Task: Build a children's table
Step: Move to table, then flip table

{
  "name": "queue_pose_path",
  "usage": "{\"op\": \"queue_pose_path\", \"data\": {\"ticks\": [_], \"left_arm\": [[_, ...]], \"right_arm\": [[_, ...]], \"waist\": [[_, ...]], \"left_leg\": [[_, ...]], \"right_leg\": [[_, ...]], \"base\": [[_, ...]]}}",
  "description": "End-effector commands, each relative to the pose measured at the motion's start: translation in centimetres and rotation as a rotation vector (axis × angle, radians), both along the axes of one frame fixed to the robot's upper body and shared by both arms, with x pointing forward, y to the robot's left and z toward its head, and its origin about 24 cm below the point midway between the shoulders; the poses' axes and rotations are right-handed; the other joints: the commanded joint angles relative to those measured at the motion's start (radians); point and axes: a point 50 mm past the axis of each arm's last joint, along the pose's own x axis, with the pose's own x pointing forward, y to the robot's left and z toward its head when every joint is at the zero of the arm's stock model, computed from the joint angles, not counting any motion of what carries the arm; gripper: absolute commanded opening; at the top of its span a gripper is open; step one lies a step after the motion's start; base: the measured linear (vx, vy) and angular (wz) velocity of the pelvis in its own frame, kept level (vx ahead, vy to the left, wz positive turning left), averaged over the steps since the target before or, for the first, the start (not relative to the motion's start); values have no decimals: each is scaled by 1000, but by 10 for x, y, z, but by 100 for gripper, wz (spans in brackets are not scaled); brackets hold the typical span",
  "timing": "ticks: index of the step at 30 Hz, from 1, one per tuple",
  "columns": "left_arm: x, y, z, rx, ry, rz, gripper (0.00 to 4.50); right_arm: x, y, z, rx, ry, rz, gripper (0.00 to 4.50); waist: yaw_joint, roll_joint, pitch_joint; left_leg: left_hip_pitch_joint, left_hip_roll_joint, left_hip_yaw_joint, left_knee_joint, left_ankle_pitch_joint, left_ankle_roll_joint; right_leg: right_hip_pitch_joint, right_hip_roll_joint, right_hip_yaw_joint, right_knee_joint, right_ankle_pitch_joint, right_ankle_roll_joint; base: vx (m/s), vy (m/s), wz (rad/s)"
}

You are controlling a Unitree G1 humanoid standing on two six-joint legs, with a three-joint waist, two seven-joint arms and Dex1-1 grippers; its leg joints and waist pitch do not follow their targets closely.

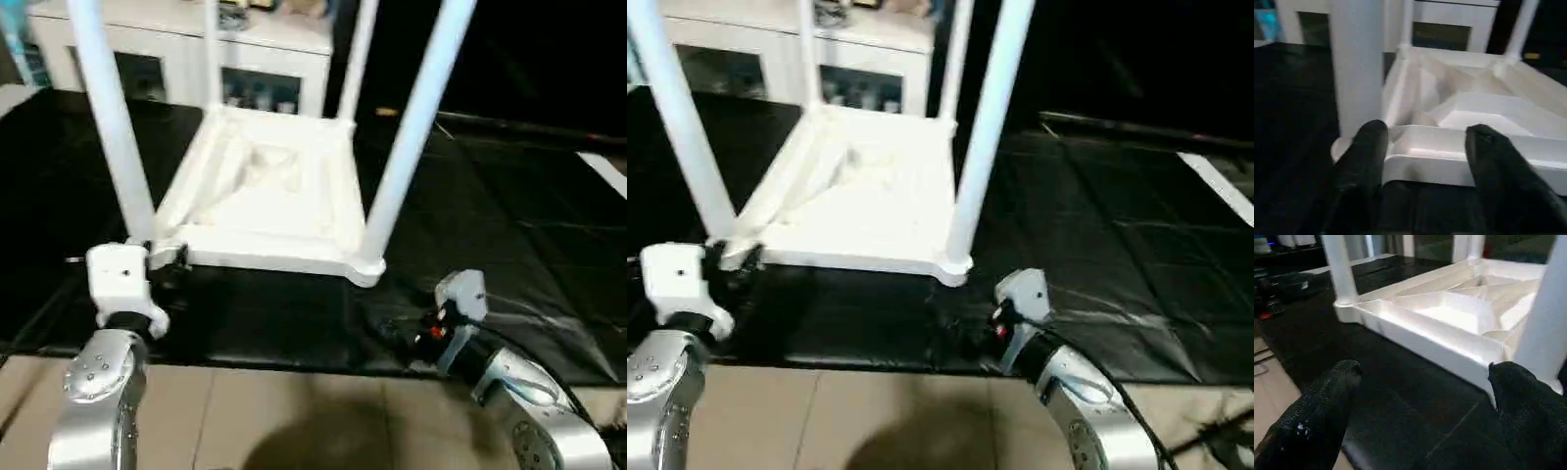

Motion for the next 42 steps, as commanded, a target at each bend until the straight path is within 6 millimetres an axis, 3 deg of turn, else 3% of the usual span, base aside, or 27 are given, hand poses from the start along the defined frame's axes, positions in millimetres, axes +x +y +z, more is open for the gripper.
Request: {"op": "queue_pose_path", "data": {"ticks": [1, 3, 7, 9, 11, 13, 14, 15, 16, 17, 18, 23, 29, 36, 42], "left_arm": [[3, 3, 8, 21, -41, 60, 290], [9, 10, 9, 43, -33, 92, 318], [24, 22, 11, 79, -16, 106, 339], [32, 28, 10, 89, 9, 105, 339], [42, 35, 10, 94, 33, 95, 367], [56, 46, 7, 112, 82, 85, 377], [61, 52, 5, 113, 106, 102, 377], [62, 54, 5, 114, 110, 112, 377], [62, 54, 5, 114, 110, 112, 377], [66, 57, 6, 111, 112, 113, 377], [70, 60, 7, 94, 110, 117, 377], [79, 64, 9, 66, 105, 114, 332], [82, 58, 7, 36, 81, 100, 282], [81, 55, 2, 22, 101, 84, 216], [80, 50, -3, -31, 102, 73, 202]], "right_arm": [[9, -2, 4, 7, -29, -5, 450], [16, 2, 7, 35, -36, 7, 450], [21, 10, 6, 46, -36, 68, 450], [22, 14, 5, 36, -40, 103, 450], [23, 17, 5, 44, -30, 134, 450], [27, 23, 6, 41, -24, 188, 450], [28, 25, 8, 41, -27, 216, 450], [29, 27, 9, 39, -34, 228, 450], [29, 27, 9, 39, -34, 228, 450], [30, 29, 11, 40, -34, 250, 450], [31, 32, 13, 46, -35, 281, 450], [35, 39, 18, 37, -58, 322, 450], [36, 43, 16, 46, -53, 345, 450], [37, 45, 15, 43, -48, 355, 450], [39, 46, 14, 47, -44, 352, 450]], "waist": [[-6, 22, -34], [-6, 11, -27], [-4, 11, -36], [3, 13, -43], [6, 15, -51], [13, 21, -63], [12, 20, -74], [14, 29, -80], [12, 24, -79], [16, 27, -77], [16, 34, -75], [18, 35, -68], [18, 33, -60], [22, 30, -62], [26, 29, -63]], "left_leg": [[-7, 59, -27, -120, -335, -27], [6, 54, -19, -114, -391, -27], [7, 50, -17, -109, -340, -20], [3, 53, -13, -109, -257, -9], [-1, 53, -12, -107, -186, 0], [0, 49, -9, -97, -75, 13], [-2, 39, -7, -87, 16, 30], [1, 38, -6, -77, 106, 49], [-5, 38, -5, -76, 134, 58], [-3, 43, -3, -76, 140, 71], [-4, 40, 0, -77, 105, 80], [1, 55, 0, -90, -29, 48], [3, 59, 7, -102, -150, 2], [1, 61, 13, -99, -127, -6], [1, 61, 15, -98, -106, 2]], "right_leg": [[15, -85, 47, -88, -287, -101], [-2, -90, 51, -101, -388, -99], [-5, -87, 55, -98, -367, -94], [2, -84, 54, -84, -244, -117], [9, -83, 54, -71, -137, -142], [14, -79, 52, -54, 33, -164], [19, -71, 51, -38, 176, -177], [17, -67, 48, -26, 307, -198], [21, -67, 47, -23, 351, -208], [21, -72, 45, -22, 379, -233], [22, -73, 45, -24, 356, -249], [21, -83, 46, -35, 210, -267], [18, -86, 51, -49, 32, -244], [13, -84, 52, -46, 41, -228], [12, -83, 51, -43, 67, -236]], "base": [[0, 0, 0], [0, 0, 0], [0, 0, 0], [0, 0, 0], [63, -19, -1], [66, -14, -2], [0, 0, 0], [0, 0, 0], [0, 0, 0], [0, 0, 0], [0, 0, 0], [0, 0, 0], [0, 0, 0], [0, 0, 0], [0, 0, 0]]}}
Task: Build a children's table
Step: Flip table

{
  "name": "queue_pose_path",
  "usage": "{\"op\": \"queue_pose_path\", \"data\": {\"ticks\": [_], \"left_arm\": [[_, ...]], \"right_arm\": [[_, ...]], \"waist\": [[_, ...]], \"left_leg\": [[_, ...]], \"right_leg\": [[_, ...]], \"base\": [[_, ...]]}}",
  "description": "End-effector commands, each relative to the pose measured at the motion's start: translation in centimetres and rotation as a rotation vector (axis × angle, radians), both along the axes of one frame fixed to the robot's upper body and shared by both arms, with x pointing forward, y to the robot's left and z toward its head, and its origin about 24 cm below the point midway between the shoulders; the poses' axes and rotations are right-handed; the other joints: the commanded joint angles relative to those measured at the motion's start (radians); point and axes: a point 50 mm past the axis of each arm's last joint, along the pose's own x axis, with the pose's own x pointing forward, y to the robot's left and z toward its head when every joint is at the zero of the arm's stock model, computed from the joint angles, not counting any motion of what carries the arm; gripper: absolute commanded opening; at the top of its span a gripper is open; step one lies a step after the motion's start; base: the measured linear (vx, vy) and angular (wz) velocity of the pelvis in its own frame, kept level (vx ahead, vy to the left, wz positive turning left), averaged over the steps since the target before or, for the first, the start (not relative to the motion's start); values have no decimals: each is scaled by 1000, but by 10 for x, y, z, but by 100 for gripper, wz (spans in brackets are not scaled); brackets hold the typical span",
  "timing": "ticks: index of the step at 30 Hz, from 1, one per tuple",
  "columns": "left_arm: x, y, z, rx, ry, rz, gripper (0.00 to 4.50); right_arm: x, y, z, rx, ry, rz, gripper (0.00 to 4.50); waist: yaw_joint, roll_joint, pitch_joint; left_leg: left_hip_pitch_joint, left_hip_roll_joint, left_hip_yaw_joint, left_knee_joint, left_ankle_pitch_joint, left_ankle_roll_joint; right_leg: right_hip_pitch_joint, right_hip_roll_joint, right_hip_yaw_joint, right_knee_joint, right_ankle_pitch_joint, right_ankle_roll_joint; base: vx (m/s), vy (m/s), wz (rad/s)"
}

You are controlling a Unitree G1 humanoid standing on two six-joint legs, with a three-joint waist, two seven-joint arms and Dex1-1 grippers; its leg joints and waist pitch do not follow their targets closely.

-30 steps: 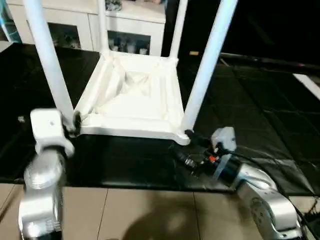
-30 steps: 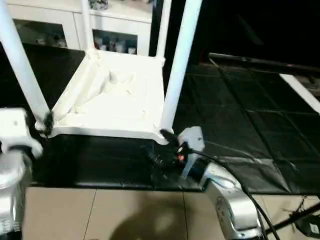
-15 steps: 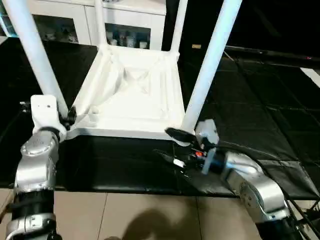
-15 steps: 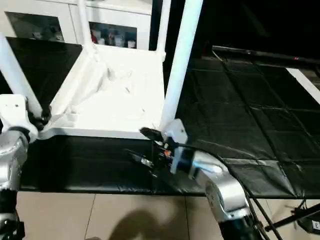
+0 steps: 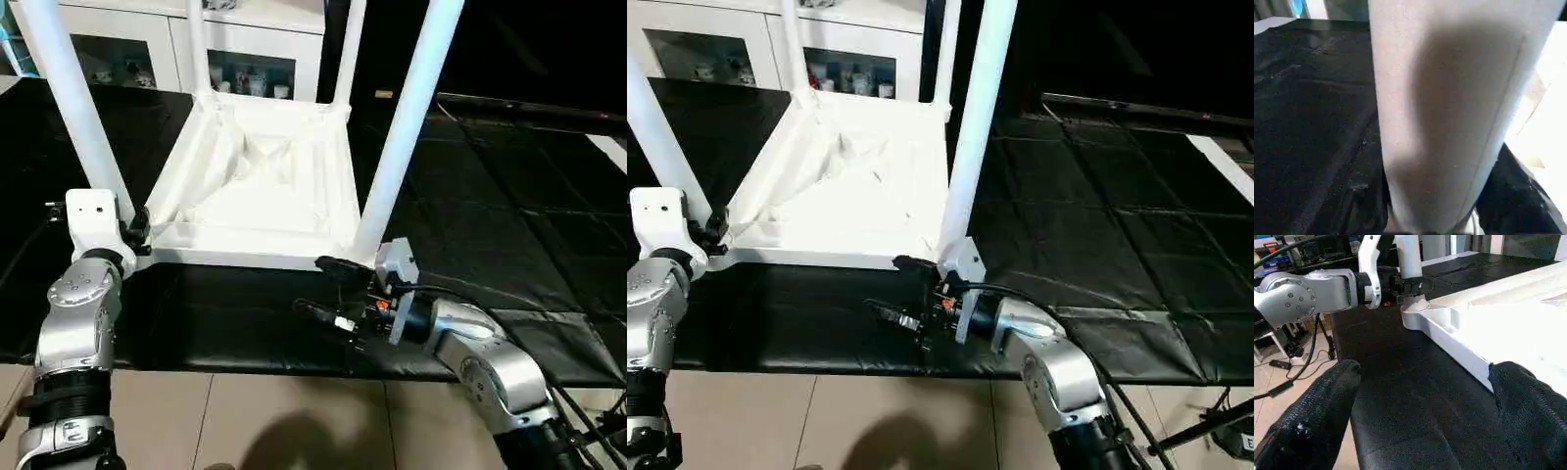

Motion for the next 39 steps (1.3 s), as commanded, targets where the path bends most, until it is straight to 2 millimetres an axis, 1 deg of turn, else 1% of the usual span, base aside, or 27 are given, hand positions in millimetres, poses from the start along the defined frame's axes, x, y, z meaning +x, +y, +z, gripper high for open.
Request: {"op": "queue_pose_path", "data": {"ticks": [1, 5, 8, 9, 11, 12, 13, 14, 15, 16, 17, 18, 20, 21, 23, 24, 25, 26, 29, 30, 31, 32, 33, 35, 37, 38, 39], "left_arm": [[1, -7, -4, -61, 1, -18, 202], [1, -12, -6, -134, -1, -24, 202], [1, -23, -8, -246, -5, -27, 202], [1, -25, -9, -274, -5, -26, 202], [1, -28, -10, -314, -8, -21, 202], [1, -36, -11, -414, -13, -11, 202], [1, -45, -12, -505, -16, -8, 202], [1, -55, -13, -595, -17, -8, 202], [1, -55, -13, -595, -17, -8, 202], [1, -62, -13, -649, -18, -3, 203], [1, -69, -14, -699, -16, -5, 205], [2, -72, -14, -721, -14, -6, 205], [2, -81, -13, -768, -3, -16, 205], [2, -85, -13, -818, -1, -10, 204], [2, -89, -12, -830, 5, -16, 203], [3, -91, -10, -784, 10, -43, 203], [3, -92, -9, -761, 12, -56, 203], [3, -95, -7, -741, 17, -69, 203], [3, -98, -5, -737, 20, -70, 203], [3, -100, -4, -744, 22, -70, 203], [3, -100, -4, -751, 24, -69, 203], [3, -101, -3, -750, 25, -71, 203], [3, -102, -3, -747, 27, -75, 203], [3, -103, -3, -742, 29, -79, 203], [3, -104, -2, -739, 30, -83, 203], [3, -106, -1, -731, 31, -91, 203], [3, -108, -1, -721, 33, -98, 203]], "right_arm": [[3, 0, 4, 2, -18, 2, 450], [3, 0, 3, 3, -14, -3, 450], [8, -1, 1, -6, -2, -52, 450], [9, -2, 1, -12, 0, -67, 450], [10, -2, 0, -15, 2, -80, 450], [14, -2, -1, -20, 15, -120, 450], [16, -2, -3, -15, 35, -153, 450], [19, -1, -4, -8, 58, -184, 450], [19, -1, -4, -8, 58, -184, 450], [20, -1, -5, -14, 64, -206, 450], [21, -1, -6, -12, 70, -215, 450], [21, 0, -6, -11, 73, -218, 450], [23, 0, -7, -13, 73, -242, 450], [25, 1, -7, -7, 78, -253, 450], [27, 2, -6, 0, 77, -266, 450], [30, 4, -5, 19, 78, -280, 450], [32, 4, -4, 29, 81, -291, 450], [38, 8, -2, 66, 97, -337, 450], [46, 12, 0, 112, 127, -384, 450], [53, 14, -1, 135, 154, -433, 450], [56, 14, -1, 139, 164, -456, 450], [60, 14, -2, 157, 187, -486, 450], [66, 15, -3, 179, 223, -533, 450], [71, 15, -4, 201, 252, -573, 450], [76, 17, -4, 249, 295, -611, 450], [81, 19, -1, 319, 328, -620, 450], [84, 21, 2, 360, 340, -618, 450]], "waist": [[6, 27, -60], [13, 27, -62], [16, 27, -62], [17, 25, -61], [19, 23, -62], [20, 20, -61], [20, 23, -63], [20, 21, -61], [21, 19, -61], [23, 11, -60], [29, 17, -58], [30, 14, -58], [31, 17, -56], [32, 15, -57], [32, 16, -56], [30, 14, -56], [29, 15, -56], [28, 14, -57], [27, 15, -58], [26, 15, -60], [24, 15, -60], [25, 15, -61], [24, 17, -62], [24, 14, -64], [21, 16, -64], [19, 15, -62], [16, 15, -63]], "left_leg": [[12, 44, -10, -80, -133, 5], [12, 44, -8, -78, -112, 10], [12, 45, -5, -77, -100, 12], [11, 44, -5, -77, -94, 11], [9, 41, -2, -74, -88, 16], [9, 41, -1, -74, -85, 23], [9, 42, -1, -73, -77, 19], [9, 44, 1, -72, -69, 24], [8, 42, 3, -71, -67, 30], [7, 39, 7, -69, -64, 37], [6, 37, 11, -68, -69, 45], [6, 37, 12, -68, -73, 45], [5, 40, 11, -71, -88, 39], [7, 41, 12, -71, -93, 35], [8, 41, 11, -73, -101, 30], [9, 42, 10, -75, -108, 28], [9, 43, 9, -76, -108, 27], [11, 44, 10, -77, -109, 22], [10, 44, 9, -77, -84, 16], [11, 43, 11, -75, -77, 15], [9, 43, 10, -76, -72, 13], [10, 40, 12, -73, -58, 12], [9, 41, 12, -74, -47, 12], [11, 39, 15, -72, -50, 12], [10, 39, 15, -73, -48, 11], [8, 39, 16, -73, -57, 15], [9, 40, 15, -74, -68, 18]], "right_leg": [[43, -85, 52, -58, 44, -227], [44, -85, 53, -55, 68, -227], [43, -86, 53, -54, 77, -231], [42, -85, 53, -55, 77, -237], [44, -85, 54, -53, 74, -237], [44, -84, 55, -55, 64, -230], [45, -87, 56, -51, 70, -235], [43, -87, 56, -53, 69, -247], [42, -86, 55, -54, 66, -250], [43, -86, 56, -55, 58, -251], [41, -86, 57, -60, 19, -248], [41, -86, 57, -61, 0, -242], [38, -85, 57, -65, -43, -223], [37, -84, 57, -66, -54, -211], [35, -82, 56, -70, -61, -197], [33, -81, 56, -71, -64, -188], [33, -81, 56, -70, -67, -183], [32, -82, 57, -70, -70, -172], [34, -82, 56, -65, -35, -173], [33, -82, 57, -62, -16, -176], [33, -81, 56, -61, -13, -179], [35, -80, 56, -60, 8, -180], [35, -81, 56, -57, 29, -184], [35, -80, 56, -56, 38, -187], [36, -78, 55, -54, 43, -188], [37, -79, 55, -55, 41, -187], [37, -81, 55, -56, 31, -186]], "base": [[0, 0, 0], [0, 0, 0], [0, 0, 0], [0, 0, 0], [0, 0, 0], [0, 0, 0], [0, 0, 0], [0, 0, 0], [0, 0, 0], [0, 0, 0], [0, 0, 0], [0, 0, 0], [0, 0, 0], [0, 0, 0], [0, 0, 0], [0, 0, 0], [0, 0, 0], [0, 0, 0], [0, 0, 0], [0, 0, 0], [0, 0, 0], [0, 0, 0], [0, 0, 0], [0, 0, 0], [0, 0, 0], [0, 0, 0], [0, 0, 0]]}}
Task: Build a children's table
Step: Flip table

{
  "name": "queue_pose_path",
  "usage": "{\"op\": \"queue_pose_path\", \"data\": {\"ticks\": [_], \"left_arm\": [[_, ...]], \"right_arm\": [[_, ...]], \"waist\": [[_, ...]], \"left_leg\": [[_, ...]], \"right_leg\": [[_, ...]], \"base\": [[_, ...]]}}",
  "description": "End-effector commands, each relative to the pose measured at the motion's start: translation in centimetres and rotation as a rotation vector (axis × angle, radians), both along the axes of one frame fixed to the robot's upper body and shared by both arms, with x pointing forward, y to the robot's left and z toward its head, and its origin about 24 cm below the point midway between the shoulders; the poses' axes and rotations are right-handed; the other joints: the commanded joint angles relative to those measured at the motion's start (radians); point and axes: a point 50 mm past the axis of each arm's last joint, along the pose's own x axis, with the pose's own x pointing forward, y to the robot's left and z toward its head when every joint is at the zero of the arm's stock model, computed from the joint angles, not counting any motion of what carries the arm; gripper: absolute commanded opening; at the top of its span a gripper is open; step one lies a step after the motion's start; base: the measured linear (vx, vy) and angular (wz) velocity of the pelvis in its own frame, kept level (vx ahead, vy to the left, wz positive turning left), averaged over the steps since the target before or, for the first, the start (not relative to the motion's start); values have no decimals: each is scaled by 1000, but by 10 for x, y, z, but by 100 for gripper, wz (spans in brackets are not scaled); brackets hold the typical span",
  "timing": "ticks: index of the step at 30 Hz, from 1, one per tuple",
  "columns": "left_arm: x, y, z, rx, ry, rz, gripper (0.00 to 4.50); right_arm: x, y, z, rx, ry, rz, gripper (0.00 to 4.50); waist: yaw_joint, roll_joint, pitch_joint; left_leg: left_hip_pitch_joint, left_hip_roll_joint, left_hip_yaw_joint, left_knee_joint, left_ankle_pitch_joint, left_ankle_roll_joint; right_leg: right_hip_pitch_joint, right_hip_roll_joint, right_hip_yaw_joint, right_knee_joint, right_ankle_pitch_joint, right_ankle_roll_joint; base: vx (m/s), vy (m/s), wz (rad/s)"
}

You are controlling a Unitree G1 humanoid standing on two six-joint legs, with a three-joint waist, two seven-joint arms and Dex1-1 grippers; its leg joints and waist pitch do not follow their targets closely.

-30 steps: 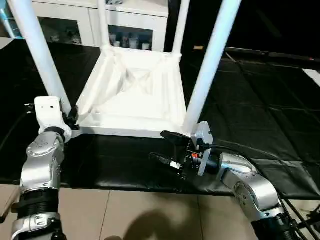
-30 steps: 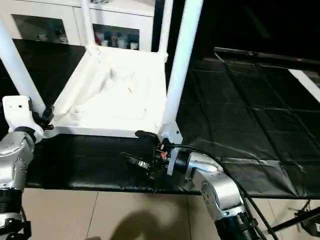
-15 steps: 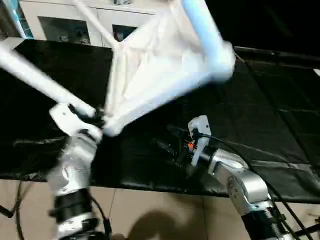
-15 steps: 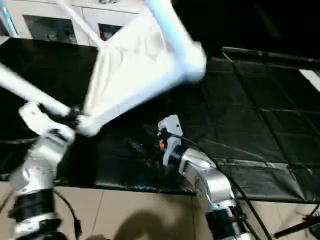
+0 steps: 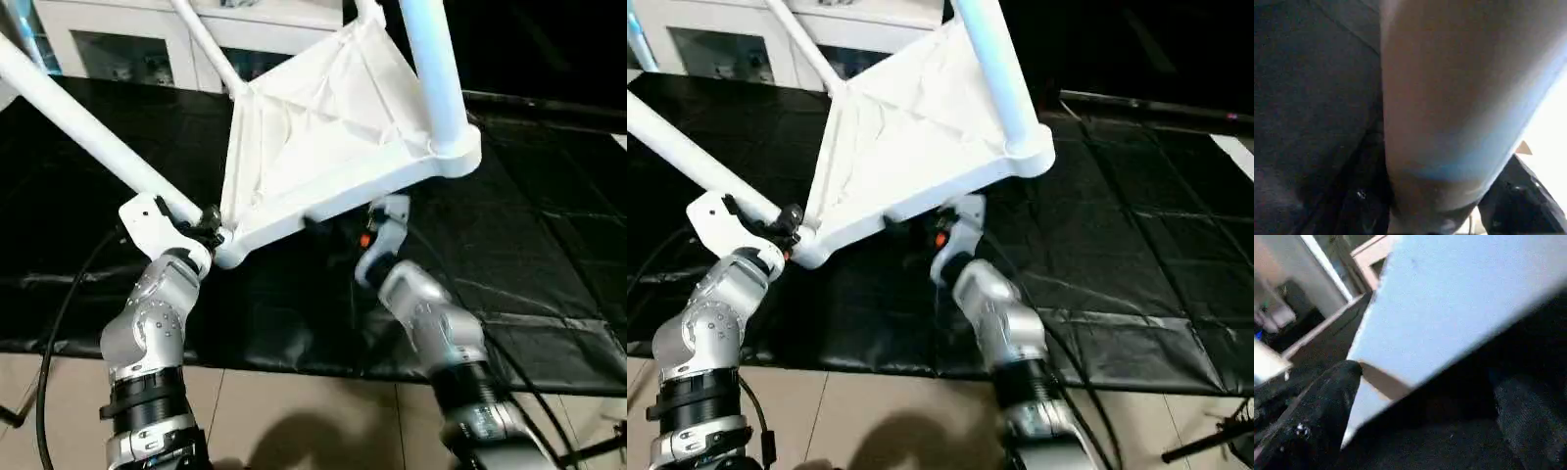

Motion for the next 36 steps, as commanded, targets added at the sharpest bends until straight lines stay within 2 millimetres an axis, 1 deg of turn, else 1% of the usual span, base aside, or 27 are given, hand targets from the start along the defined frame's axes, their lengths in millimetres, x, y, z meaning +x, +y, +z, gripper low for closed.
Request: {"op": "queue_pose_path", "data": {"ticks": [1, 2, 3, 4, 5, 6, 7, 8, 9, 10, 11, 12, 13, 14, 16, 19, 20, 21, 22, 23, 24, 27, 29, 32, 33, 34, 36], "left_arm": [[1, -20, 0, -57, -9, -83, 203], [1, -20, 0, -57, -9, -83, 203], [1, -23, 0, -45, -7, -94, 203], [1, -23, 0, -44, -7, -95, 203], [1, -24, 0, -42, -6, -97, 203], [3, -27, 1, -31, -6, -106, 203], [3, -27, 1, -29, -6, -107, 203], [3, -28, 1, -25, -6, -109, 203], [4, -30, 1, -21, -6, -114, 203], [4, -30, 1, -21, -6, -114, 203], [5, -31, 1, -17, -5, -115, 203], [5, -31, 1, -15, -4, -114, 203], [6, -31, 1, -13, -4, -109, 203], [6, -30, 1, -12, -3, -103, 203], [6, -31, 2, -5, -8, -116, 203], [6, -32, 3, 3, -11, -128, 203], [5, -37, 3, 20, -14, -158, 203], [5, -38, 3, 21, -15, -162, 203], [5, -48, 4, 38, -23, -219, 203], [6, -54, 6, 44, -32, -250, 203], [6, -55, 6, 43, -33, -254, 203], [6, -59, 8, 37, -37, -261, 203], [6, -60, 8, 36, -37, -259, 203], [4, -62, 8, 31, -35, -262, 203], [3, -63, 7, 30, -34, -270, 203], [3, -63, 7, 30, -34, -270, 203], [2, -66, 7, 30, -35, -292, 203]], "right_arm": [[11, -3, 14, 107, -22, -67, 450], [11, -3, 14, 107, -22, -67, 450], [15, 2, 23, 178, -48, -61, 450], [15, 2, 24, 188, -50, -60, 450], [17, 4, 26, 210, -55, -57, 450], [21, 7, 33, 281, -65, -71, 450], [22, 8, 34, 286, -65, -72, 450], [23, 8, 35, 302, -65, -77, 450], [25, 11, 41, 339, -83, -77, 450], [25, 11, 41, 339, -83, -77, 450], [26, 12, 43, 353, -94, -72, 450], [27, 13, 44, 360, -99, -68, 450], [27, 14, 45, 366, -103, -64, 450], [27, 14, 46, 370, -107, -61, 450], [29, 15, 44, 357, -91, -73, 450], [31, 15, 42, 349, -82, -78, 450], [36, 17, 41, 351, -42, -104, 450], [37, 17, 41, 352, -40, -105, 450], [41, 18, 42, 369, -13, -126, 450], [43, 18, 43, 381, 11, -141, 431], [44, 18, 43, 385, 14, -144, 413], [47, 16, 43, 435, 49, -183, 408], [49, 14, 43, 459, 68, -205, 375], [50, 13, 42, 459, 78, -228, 358], [50, 13, 42, 457, 74, -225, 358], [50, 13, 42, 457, 74, -225, 332], [52, 13, 43, 453, 73, -226, 321]], "waist": [[-3, 4, -65], [-5, 5, -65], [-6, 5, -67], [-5, 3, -68], [-4, 3, -69], [-3, 3, -70], [-4, 3, -70], [-2, -2, -73], [-1, -3, -73], [-1, -4, -73], [-1, -6, -71], [3, -3, -73], [4, -3, -75], [4, -6, -76], [4, -7, -75], [2, -6, -74], [2, -5, -74], [3, -5, -75], [4, -11, -76], [5, -9, -78], [8, -7, -76], [10, -10, -78], [10, -12, -78], [11, -14, -78], [11, -13, -78], [11, -13, -78], [10, -14, -79]], "left_leg": [[11, 34, -6, -73, -70, 17], [10, 34, -6, -73, -64, 19], [10, 34, -6, -70, -44, 24], [10, 34, -6, -69, -34, 33], [9, 34, -5, -67, -23, 37], [10, 34, -4, -66, -8, 45], [10, 34, -4, -65, -5, 49], [9, 35, -3, -63, 12, 58], [9, 33, 0, -60, 17, 67], [8, 33, 0, -60, 19, 71], [9, 32, 2, -59, 18, 78], [8, 32, 2, -58, 27, 83], [7, 33, 1, -57, 37, 85], [6, 32, 2, -55, 53, 95], [6, 33, 2, -55, 53, 98], [6, 34, 3, -56, 31, 94], [6, 34, 3, -55, 29, 91], [7, 34, 3, -55, 28, 89], [8, 34, 5, -54, 31, 91], [8, 33, 5, -53, 43, 94], [9, 33, 6, -52, 47, 97], [6, 33, 6, -50, 70, 107], [5, 33, 7, -50, 64, 113], [4, 33, 7, -48, 66, 114], [4, 33, 7, -49, 66, 114], [4, 33, 7, -48, 68, 114], [4, 34, 7, -48, 70, 115]], "right_leg": [[46, -78, 49, -58, 32, -187], [46, -78, 48, -58, 39, -189], [48, -77, 48, -54, 64, -191], [49, -78, 48, -53, 78, -195], [49, -77, 49, -52, 92, -198], [48, -77, 48, -49, 113, -204], [48, -77, 48, -49, 119, -209], [49, -78, 47, -45, 137, -213], [46, -76, 48, -43, 148, -215], [47, -75, 48, -43, 150, -214], [44, -74, 48, -44, 144, -216], [46, -75, 48, -43, 151, -218], [46, -75, 48, -41, 162, -219], [44, -73, 46, -39, 183, -227], [43, -73, 45, -39, 178, -230], [42, -75, 45, -41, 138, -232], [41, -75, 45, -41, 133, -233], [40, -75, 45, -40, 131, -235], [39, -75, 45, -40, 134, -236], [39, -73, 44, -36, 147, -240], [37, -73, 44, -36, 150, -239], [39, -73, 43, -31, 185, -235], [40, -74, 43, -31, 184, -236], [40, -74, 42, -32, 175, -234], [40, -75, 42, -31, 174, -235], [41, -74, 42, -31, 177, -234], [39, -73, 41, -30, 175, -235]], "base": [[0, 0, 0], [0, 0, 0], [0, 0, 0], [0, 0, 0], [0, 0, 0], [0, 0, 0], [0, 0, 0], [0, 0, 0], [0, 0, 0], [0, 0, 0], [0, 0, 0], [0, 0, 0], [0, 0, 0], [0, 0, 0], [0, 0, 0], [0, 0, 0], [0, 0, 0], [0, 0, 0], [0, 0, 0], [0, 0, 0], [0, 0, 0], [0, 0, 0], [0, 0, 0], [0, 0, 0], [0, 0, 0], [0, 0, 0], [0, 0, 0]]}}
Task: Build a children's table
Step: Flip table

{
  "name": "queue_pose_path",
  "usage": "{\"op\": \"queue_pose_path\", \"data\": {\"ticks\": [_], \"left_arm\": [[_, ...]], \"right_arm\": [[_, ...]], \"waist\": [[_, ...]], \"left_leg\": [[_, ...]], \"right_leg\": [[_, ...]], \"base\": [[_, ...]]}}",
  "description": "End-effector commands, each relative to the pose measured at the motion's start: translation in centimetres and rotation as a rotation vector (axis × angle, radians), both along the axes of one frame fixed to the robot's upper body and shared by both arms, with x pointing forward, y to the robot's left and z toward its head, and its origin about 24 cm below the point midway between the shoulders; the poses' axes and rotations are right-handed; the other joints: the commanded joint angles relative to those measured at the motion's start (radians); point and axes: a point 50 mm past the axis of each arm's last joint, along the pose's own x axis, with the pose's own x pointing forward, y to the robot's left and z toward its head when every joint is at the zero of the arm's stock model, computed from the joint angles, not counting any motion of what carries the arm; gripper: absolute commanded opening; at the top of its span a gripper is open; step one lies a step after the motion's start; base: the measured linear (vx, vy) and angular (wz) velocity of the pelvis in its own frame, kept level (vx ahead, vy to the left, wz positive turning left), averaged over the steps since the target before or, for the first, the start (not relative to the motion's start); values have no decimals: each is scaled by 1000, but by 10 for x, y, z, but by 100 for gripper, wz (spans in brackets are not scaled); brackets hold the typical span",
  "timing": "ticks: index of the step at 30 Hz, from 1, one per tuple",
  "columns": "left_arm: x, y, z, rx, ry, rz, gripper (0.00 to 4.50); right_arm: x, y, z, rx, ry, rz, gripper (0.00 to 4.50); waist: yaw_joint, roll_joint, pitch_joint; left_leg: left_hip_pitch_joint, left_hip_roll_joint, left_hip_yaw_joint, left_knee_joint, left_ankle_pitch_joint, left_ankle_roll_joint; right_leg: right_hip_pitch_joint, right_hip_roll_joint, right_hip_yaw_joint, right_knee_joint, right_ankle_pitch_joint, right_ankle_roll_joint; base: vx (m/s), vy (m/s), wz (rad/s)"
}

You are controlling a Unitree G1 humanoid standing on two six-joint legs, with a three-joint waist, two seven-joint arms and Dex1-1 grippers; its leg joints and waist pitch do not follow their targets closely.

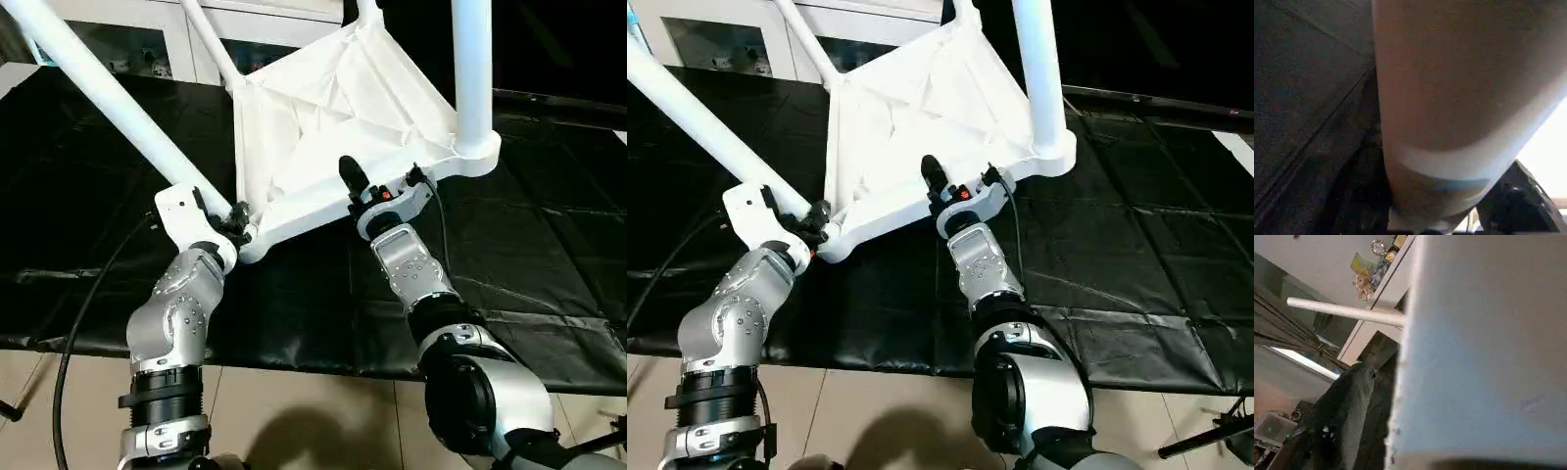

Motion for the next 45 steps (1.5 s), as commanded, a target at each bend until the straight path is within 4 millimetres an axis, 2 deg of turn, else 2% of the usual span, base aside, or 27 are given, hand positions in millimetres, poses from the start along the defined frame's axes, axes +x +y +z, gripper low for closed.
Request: {"op": "queue_pose_path", "data": {"ticks": [1, 3, 7, 8, 12, 13, 19, 20, 23, 25, 27, 28, 29, 30, 31, 32, 33, 34, 35, 38, 39, 41, 43, 44, 45], "left_arm": [[-2, -33, 1, -79, -13, -172, 203], [-2, -35, 2, -79, -13, -179, 203], [-2, -37, 2, -67, -14, -202, 203], [-2, -37, 2, -63, -15, -204, 203], [-2, -36, 1, -58, -13, -204, 203], [-2, -35, 1, -55, -13, -204, 203], [-4, -29, -2, 8, 1, -256, 203], [-5, -27, -2, 16, -3, -262, 273], [-9, -17, -1, 42, -17, -289, 273], [-11, -10, -1, 61, -24, -310, 300], [-19, 6, 0, 116, -28, -389, 316], [-19, 6, 0, 116, -28, -389, 319], [-25, 14, 1, 132, -28, -434, 327], [-29, 17, 2, 150, -33, -468, 340], [-29, 17, 2, 150, -33, -468, 352], [-34, 21, 1, 169, -34, -500, 359], [-37, 23, 0, 182, -29, -521, 364], [-42, 26, -1, 206, -24, -551, 364], [-48, 28, -1, 243, -24, -588, 370], [-58, 29, 1, 301, -35, -680, 402], [-60, 27, 3, 306, -45, -709, 406], [-65, 24, 7, 319, -68, -764, 436], [-68, 23, 11, 330, -83, -795, 439], [-71, 19, 15, 336, -103, -845, 442], [-72, 18, 17, 348, -110, -867, 446]], "right_arm": [[5, 19, 22, 28, -63, 40, 314], [6, 19, 22, 28, -61, 38, 289], [6, 18, 21, 21, -61, 36, 270], [6, 17, 21, 18, -59, 35, 247], [7, 16, 21, 12, -58, 30, 227], [7, 15, 21, 11, -58, 29, 209], [8, 9, 21, 0, -60, 8, 199], [9, 8, 21, 1, -61, 3, 199], [10, -1, 22, -7, -66, -28, 198], [11, -7, 23, -13, -70, -49, 198], [14, -25, 26, -42, -82, -111, 198], [14, -25, 26, -42, -82, -111, 198], [15, -33, 27, -66, -94, -132, 198], [15, -37, 28, -81, -102, -143, 198], [15, -37, 28, -81, -102, -143, 198], [14, -41, 28, -92, -109, -154, 198], [14, -44, 29, -96, -113, -162, 198], [14, -48, 30, -107, -121, -176, 198], [13, -54, 31, -129, -136, -193, 198], [11, -63, 34, -186, -166, -223, 198], [10, -66, 36, -214, -181, -229, 198], [8, -70, 39, -254, -205, -242, 198], [6, -75, 42, -269, -210, -264, 198], [5, -80, 46, -306, -223, -288, 198], [4, -81, 48, -338, -228, -297, 198]], "waist": [[-1, -5, -82], [-1, -2, -81], [-1, -3, -79], [0, -3, -80], [-1, -4, -79], [-1, -4, -78], [-1, -3, -79], [-2, -3, -79], [-4, -1, -79], [-6, -1, -78], [-8, -2, -79], [-8, -1, -79], [-8, 4, -78], [-8, 8, -78], [-8, 6, -77], [-8, 6, -78], [-7, 12, -77], [-9, 10, -77], [-6, 13, -77], [-6, 12, -76], [-4, 12, -75], [-3, 14, -73], [-4, 13, -72], [-4, 15, -72], [-5, 12, -72]], "left_leg": [[21, 29, 2, -51, 53, 101], [21, 30, 1, -51, 48, 96], [21, 30, 1, -51, 38, 90], [23, 31, 1, -51, 37, 87], [22, 31, 1, -51, 27, 78], [22, 31, 1, -51, 25, 77], [21, 28, 1, -50, 26, 75], [21, 28, 1, -51, 26, 74], [21, 28, 2, -50, 25, 67], [20, 28, 2, -51, 23, 67], [23, 28, 2, -51, 24, 67], [22, 28, 1, -51, 27, 66], [30, 29, 5, -51, 13, 59], [27, 29, 4, -52, 13, 54], [25, 30, 3, -53, 16, 52], [27, 29, 4, -53, 15, 47], [28, 29, 4, -54, 10, 39], [25, 29, 5, -55, 7, 36], [27, 28, 4, -56, 0, 28], [26, 28, 4, -58, -10, 12], [28, 27, 5, -59, -15, 10], [29, 28, 5, -63, -40, -11], [27, 27, 4, -65, -52, -21], [26, 26, 3, -65, -53, -31], [26, 25, 4, -66, -62, -36]], "right_leg": [[58, -74, 43, -39, 167, -236], [58, -73, 43, -39, 160, -234], [56, -73, 43, -40, 152, -236], [57, -74, 43, -39, 152, -235], [57, -74, 44, -38, 149, -234], [57, -74, 44, -39, 149, -234], [57, -73, 44, -37, 144, -230], [56, -72, 44, -37, 143, -229], [55, -72, 43, -34, 143, -236], [56, -71, 44, -35, 145, -236], [54, -71, 43, -33, 135, -234], [54, -71, 43, -32, 134, -234], [48, -67, 44, -34, 132, -236], [49, -68, 43, -33, 134, -237], [51, -68, 43, -33, 133, -236], [50, -66, 42, -33, 136, -232], [48, -65, 42, -34, 138, -230], [51, -64, 43, -33, 137, -229], [50, -65, 42, -34, 134, -225], [52, -64, 43, -33, 122, -210], [49, -62, 43, -36, 116, -208], [49, -62, 43, -38, 89, -198], [51, -63, 44, -39, 72, -191], [51, -63, 44, -38, 65, -184], [51, -62, 45, -40, 57, -177]], "base": [[0, 0, 0], [0, 0, 0], [0, 0, 0], [0, 0, 0], [0, 0, 0], [0, 0, 0], [0, 0, 0], [0, 0, 0], [0, 0, 0], [0, 0, 0], [0, 0, 0], [0, 0, 0], [0, 0, 0], [0, 0, 0], [0, 0, 0], [0, 0, 0], [0, 0, 0], [0, 0, 0], [0, 0, 0], [0, 0, 0], [0, 0, 0], [0, 0, 0], [0, 0, 0], [0, 0, 0], [0, 0, 0]]}}
